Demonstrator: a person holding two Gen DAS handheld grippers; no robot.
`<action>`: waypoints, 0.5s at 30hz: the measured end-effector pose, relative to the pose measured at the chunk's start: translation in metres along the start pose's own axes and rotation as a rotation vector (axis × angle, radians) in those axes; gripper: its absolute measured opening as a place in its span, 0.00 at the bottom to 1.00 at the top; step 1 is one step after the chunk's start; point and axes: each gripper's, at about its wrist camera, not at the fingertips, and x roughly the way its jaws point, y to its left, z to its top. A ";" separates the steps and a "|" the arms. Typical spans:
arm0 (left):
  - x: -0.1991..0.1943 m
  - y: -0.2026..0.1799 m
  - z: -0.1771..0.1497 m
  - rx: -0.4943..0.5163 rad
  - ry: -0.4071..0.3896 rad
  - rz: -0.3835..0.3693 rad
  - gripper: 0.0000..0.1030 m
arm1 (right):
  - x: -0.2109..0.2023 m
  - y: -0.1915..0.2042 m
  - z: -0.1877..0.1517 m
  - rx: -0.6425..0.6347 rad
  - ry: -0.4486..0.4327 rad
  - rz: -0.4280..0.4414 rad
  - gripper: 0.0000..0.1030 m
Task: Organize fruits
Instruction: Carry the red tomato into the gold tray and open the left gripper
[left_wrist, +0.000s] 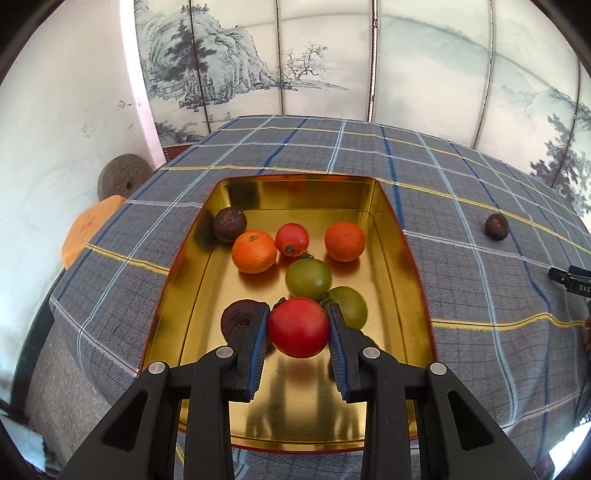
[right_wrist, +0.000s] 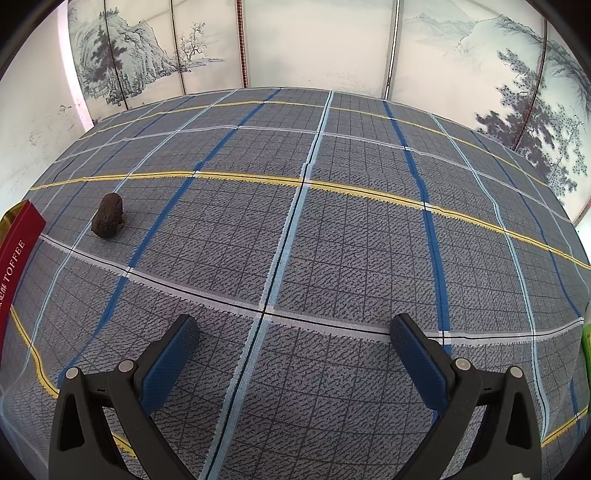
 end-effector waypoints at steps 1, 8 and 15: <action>0.002 0.001 0.000 -0.001 0.002 0.000 0.31 | 0.000 0.000 0.000 0.000 0.000 0.000 1.00; 0.008 0.004 -0.003 -0.007 0.008 0.012 0.32 | 0.000 0.000 0.000 0.000 0.000 0.000 1.00; 0.011 0.007 -0.005 -0.005 0.012 0.026 0.34 | 0.000 0.000 0.000 0.000 0.000 -0.001 1.00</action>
